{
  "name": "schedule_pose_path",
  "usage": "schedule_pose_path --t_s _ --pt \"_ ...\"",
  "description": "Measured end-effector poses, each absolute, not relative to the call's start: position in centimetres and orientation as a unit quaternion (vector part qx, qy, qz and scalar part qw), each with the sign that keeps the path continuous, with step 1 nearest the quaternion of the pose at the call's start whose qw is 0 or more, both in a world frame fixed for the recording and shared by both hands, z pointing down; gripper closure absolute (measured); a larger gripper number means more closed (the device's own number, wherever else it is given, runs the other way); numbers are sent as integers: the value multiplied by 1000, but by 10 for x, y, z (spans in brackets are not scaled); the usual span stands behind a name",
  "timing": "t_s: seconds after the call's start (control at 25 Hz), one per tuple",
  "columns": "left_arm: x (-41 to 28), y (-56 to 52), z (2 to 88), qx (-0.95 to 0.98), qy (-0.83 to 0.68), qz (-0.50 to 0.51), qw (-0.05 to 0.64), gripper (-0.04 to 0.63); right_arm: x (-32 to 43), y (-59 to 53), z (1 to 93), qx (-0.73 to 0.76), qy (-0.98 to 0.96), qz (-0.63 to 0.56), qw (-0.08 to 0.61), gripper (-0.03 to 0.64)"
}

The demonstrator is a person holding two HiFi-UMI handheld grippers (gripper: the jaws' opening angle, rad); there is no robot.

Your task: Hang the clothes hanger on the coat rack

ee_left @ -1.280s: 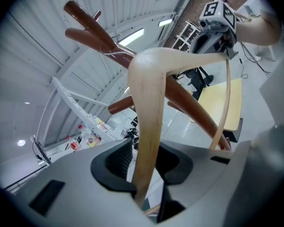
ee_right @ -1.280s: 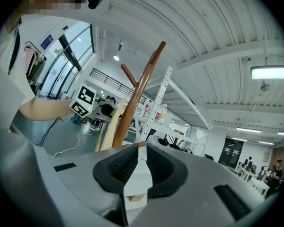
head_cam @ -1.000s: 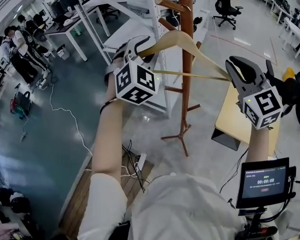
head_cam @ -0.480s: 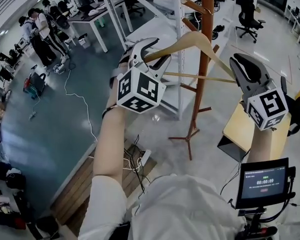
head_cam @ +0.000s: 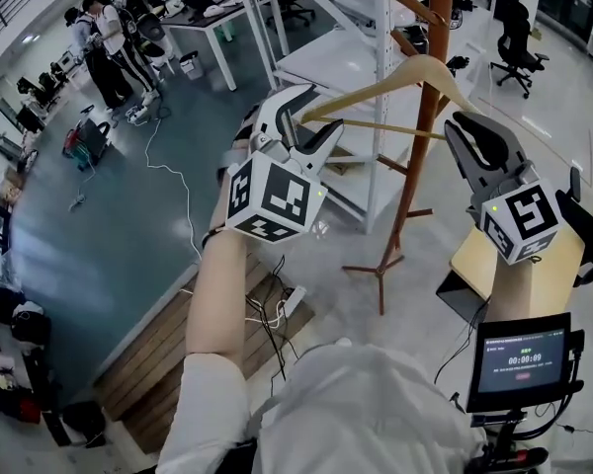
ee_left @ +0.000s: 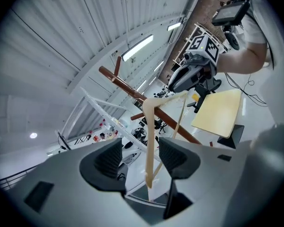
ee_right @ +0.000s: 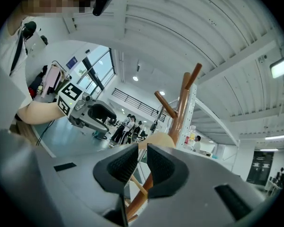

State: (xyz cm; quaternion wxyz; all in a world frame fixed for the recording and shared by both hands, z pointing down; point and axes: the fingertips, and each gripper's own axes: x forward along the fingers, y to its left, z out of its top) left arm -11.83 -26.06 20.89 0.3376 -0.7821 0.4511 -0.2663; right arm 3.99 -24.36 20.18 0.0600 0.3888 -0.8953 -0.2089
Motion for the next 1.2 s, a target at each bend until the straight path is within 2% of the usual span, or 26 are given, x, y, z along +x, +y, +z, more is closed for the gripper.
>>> schedule_pose_path --t_s 0.52,0.68,0.88,1.0,1.08,1.2 --pt "-125 -199 253 -796 489 -225 279 364 3 -210 250 330 -928 -165 50 568" --pt "-126 -194 274 -809 503 -185 242 365 -2 -202 279 326 -933 -140 55 568" --pt "-114 -192 300 -817 507 -173 213 461 10 -196 308 339 -933 -106 54 568" --pt "-111 -188 325 -824 510 -166 183 495 11 -189 321 346 -932 -92 50 569" --pt "-109 -188 340 -829 513 -156 160 544 13 -187 331 352 -931 -81 48 569" --pt "-103 -189 364 -832 514 -158 138 575 18 -187 346 362 -928 -68 46 569"
